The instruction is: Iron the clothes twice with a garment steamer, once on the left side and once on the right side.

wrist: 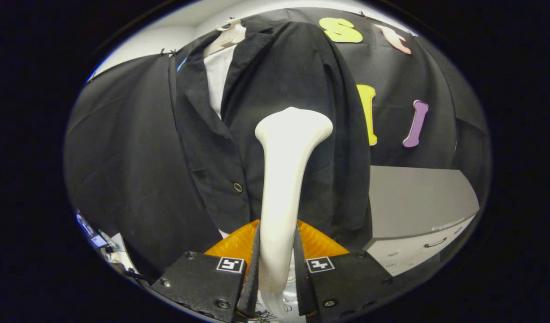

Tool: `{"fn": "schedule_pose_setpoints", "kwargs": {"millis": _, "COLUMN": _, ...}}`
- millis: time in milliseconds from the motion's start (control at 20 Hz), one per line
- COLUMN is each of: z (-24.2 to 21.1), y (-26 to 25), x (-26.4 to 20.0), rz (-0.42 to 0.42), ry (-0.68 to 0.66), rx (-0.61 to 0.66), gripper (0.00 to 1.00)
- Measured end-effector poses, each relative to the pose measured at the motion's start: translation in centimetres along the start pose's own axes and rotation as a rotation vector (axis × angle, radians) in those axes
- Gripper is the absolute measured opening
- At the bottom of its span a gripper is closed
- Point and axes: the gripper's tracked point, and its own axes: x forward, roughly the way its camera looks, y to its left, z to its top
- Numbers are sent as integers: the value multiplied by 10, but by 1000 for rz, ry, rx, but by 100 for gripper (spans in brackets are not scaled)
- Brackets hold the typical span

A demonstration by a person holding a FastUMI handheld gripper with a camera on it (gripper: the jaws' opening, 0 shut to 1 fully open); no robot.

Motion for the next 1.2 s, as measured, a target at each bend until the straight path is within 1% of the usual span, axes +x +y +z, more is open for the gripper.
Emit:
{"fn": "schedule_pose_setpoints", "kwargs": {"millis": 550, "z": -41, "y": -3, "x": 8, "rz": 2, "ry": 68, "rx": 5, "gripper": 37}}
{"fn": "schedule_pose_setpoints", "kwargs": {"millis": 800, "z": -68, "y": -10, "x": 7, "rz": -10, "ry": 104, "rx": 2, "gripper": 37}}
{"fn": "schedule_pose_setpoints", "kwargs": {"millis": 1000, "z": -88, "y": -16, "x": 13, "rz": -33, "ry": 136, "rx": 0, "gripper": 37}}
{"fn": "schedule_pose_setpoints", "kwargs": {"millis": 1200, "z": -109, "y": -16, "x": 19, "rz": -36, "ry": 175, "rx": -6, "gripper": 37}}
